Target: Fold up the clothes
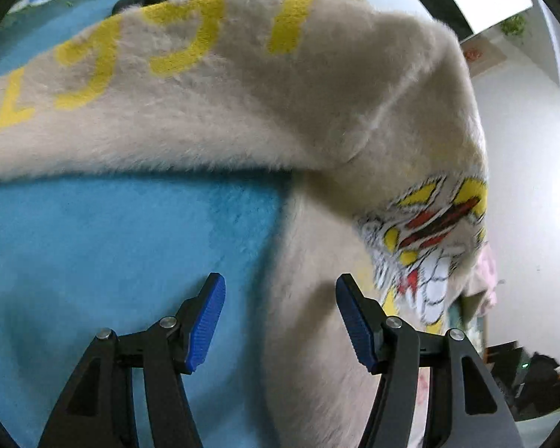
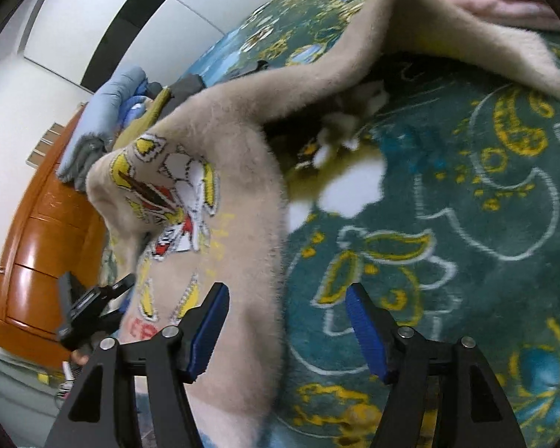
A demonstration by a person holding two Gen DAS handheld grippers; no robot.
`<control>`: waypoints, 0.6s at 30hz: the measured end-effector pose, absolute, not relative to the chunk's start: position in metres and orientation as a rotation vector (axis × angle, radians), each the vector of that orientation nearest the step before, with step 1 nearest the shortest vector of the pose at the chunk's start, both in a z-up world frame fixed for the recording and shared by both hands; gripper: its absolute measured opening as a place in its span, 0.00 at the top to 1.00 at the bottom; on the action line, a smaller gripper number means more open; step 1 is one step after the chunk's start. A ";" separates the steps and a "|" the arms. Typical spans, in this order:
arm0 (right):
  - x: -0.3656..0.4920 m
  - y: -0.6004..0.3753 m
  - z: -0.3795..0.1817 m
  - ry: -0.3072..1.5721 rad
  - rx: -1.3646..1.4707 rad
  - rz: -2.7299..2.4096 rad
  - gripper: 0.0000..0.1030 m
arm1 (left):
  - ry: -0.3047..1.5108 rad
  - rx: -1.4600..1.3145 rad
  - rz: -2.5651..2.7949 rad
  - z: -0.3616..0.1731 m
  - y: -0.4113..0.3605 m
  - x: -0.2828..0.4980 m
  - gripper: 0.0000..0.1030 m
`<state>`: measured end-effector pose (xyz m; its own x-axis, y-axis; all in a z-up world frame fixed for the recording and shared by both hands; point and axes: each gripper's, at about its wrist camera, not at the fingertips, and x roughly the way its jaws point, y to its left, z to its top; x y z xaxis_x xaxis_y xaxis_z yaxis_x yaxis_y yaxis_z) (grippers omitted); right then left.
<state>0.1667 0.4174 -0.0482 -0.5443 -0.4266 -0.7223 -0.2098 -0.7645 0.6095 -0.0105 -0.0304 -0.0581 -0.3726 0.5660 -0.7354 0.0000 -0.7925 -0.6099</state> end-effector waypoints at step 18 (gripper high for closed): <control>0.163 0.407 -0.041 -1.205 1.260 -2.317 0.87 | -0.894 -1.323 2.160 -0.025 -0.030 0.041 0.90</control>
<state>0.1631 0.4069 -0.0410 -0.5987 -0.5473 -0.5848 -0.1646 -0.6305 0.7585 0.0410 -0.0304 -0.0253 -0.4379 0.6647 -0.6053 -0.0427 -0.6879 -0.7245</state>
